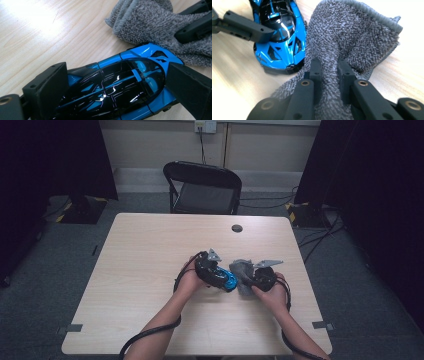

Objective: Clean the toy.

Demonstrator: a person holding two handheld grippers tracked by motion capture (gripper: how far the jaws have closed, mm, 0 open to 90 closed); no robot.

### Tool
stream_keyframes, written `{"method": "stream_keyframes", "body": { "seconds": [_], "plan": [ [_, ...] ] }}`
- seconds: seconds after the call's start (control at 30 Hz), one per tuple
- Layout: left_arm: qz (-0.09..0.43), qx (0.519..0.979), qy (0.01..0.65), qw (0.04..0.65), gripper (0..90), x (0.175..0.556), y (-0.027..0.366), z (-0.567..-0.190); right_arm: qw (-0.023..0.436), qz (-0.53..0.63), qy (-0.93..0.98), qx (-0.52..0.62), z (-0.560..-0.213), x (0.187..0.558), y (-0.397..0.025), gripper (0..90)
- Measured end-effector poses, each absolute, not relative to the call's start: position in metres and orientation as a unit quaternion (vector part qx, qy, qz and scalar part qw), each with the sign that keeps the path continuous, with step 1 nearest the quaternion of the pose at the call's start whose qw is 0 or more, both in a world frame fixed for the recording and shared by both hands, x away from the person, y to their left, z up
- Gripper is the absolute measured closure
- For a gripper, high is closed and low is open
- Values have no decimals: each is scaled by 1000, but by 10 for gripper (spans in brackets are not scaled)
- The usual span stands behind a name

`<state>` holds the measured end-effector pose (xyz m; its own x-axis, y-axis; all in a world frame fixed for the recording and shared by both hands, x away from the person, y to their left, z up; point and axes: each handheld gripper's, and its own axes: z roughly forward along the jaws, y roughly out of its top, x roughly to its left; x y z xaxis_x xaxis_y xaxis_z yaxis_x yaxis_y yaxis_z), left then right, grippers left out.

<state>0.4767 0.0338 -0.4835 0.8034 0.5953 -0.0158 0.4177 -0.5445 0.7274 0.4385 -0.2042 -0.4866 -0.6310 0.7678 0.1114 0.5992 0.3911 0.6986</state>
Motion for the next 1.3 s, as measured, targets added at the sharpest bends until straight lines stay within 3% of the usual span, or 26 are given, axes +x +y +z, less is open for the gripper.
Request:
{"method": "stream_keyframes", "body": {
  "seconds": [0.77,1.3],
  "plan": [
    [119,871,292,376,45,477,33,-483,42,375,844,381,-484,404,-197,781],
    [120,872,290,376,55,476,32,-483,19,380,859,342,-483,393,-174,781]
  ]
}}
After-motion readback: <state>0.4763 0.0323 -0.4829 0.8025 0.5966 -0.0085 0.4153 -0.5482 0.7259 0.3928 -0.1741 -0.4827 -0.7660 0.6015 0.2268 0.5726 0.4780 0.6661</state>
